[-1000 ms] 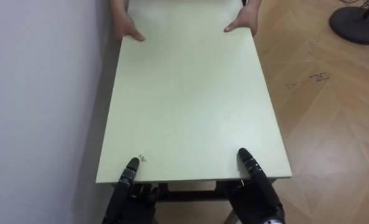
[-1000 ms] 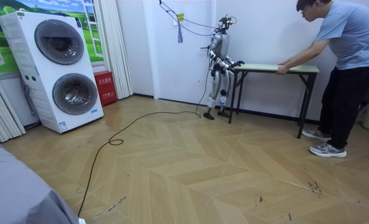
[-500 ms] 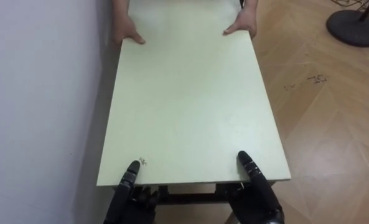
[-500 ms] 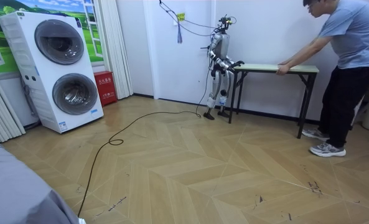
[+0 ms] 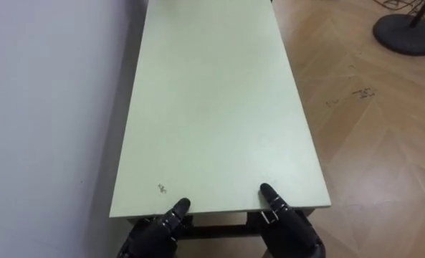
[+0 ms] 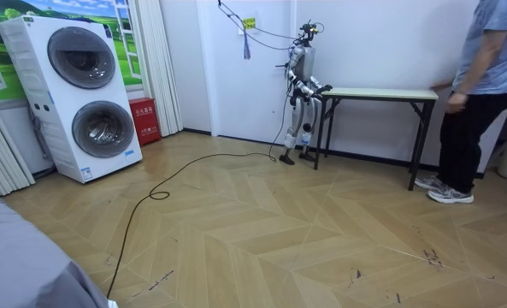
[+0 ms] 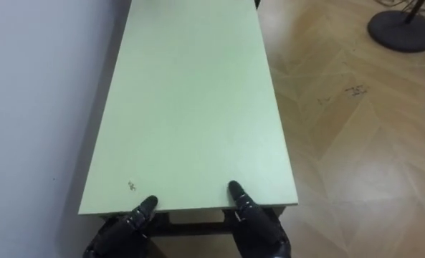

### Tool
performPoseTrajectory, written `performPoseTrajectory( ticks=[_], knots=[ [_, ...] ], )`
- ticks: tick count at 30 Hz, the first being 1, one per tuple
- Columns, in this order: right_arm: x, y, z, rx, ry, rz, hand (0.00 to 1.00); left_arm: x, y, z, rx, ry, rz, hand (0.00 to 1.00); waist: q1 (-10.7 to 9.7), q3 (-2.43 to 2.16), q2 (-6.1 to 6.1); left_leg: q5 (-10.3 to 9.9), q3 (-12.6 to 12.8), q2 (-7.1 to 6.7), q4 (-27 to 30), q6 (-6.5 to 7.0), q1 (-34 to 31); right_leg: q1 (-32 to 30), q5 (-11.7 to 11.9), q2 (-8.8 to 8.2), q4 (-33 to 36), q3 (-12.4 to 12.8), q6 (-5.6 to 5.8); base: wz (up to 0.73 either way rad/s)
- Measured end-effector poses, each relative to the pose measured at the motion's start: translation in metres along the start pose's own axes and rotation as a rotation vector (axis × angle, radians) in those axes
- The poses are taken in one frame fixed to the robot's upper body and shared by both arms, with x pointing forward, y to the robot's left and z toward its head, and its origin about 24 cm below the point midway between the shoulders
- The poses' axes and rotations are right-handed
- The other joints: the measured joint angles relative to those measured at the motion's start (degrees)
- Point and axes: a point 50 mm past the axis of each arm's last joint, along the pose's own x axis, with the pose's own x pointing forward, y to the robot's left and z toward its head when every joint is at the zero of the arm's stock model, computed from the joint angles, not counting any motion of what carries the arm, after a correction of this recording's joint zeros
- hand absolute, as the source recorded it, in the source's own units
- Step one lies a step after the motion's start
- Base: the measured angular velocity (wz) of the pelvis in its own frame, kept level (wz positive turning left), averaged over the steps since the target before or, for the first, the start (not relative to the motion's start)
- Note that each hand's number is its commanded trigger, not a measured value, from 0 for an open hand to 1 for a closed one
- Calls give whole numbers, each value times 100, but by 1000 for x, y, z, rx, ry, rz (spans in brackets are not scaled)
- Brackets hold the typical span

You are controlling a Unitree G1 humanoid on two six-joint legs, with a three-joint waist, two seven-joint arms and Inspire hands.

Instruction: Move table with human

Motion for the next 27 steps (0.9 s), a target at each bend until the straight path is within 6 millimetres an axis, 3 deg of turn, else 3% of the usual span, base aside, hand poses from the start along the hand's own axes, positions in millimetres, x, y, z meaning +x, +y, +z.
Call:
performPoseTrajectory(
  ticks=[5,16,27],
  knots=[
    [4,7,2,-36,30,97,0,2,-5,-1,69,30,-61,0,-13,-5,-10,1,-9,17,1,-1,52,59,6,21,-10,-11,-14,0],
    [0,4,4,-101,85,143,0,3,-10,0,104,51,-143,0,-48,-1,-29,17,-43,33,62,-32,1,73,28,51,-75,-39,-44,0],
    [-5,-6,4,-390,241,216,0,3,-2,3,361,139,-173,0,-14,-9,-82,-2,-53,73,93,-49,11,93,50,94,-86,-30,-81,0]
  ],
)
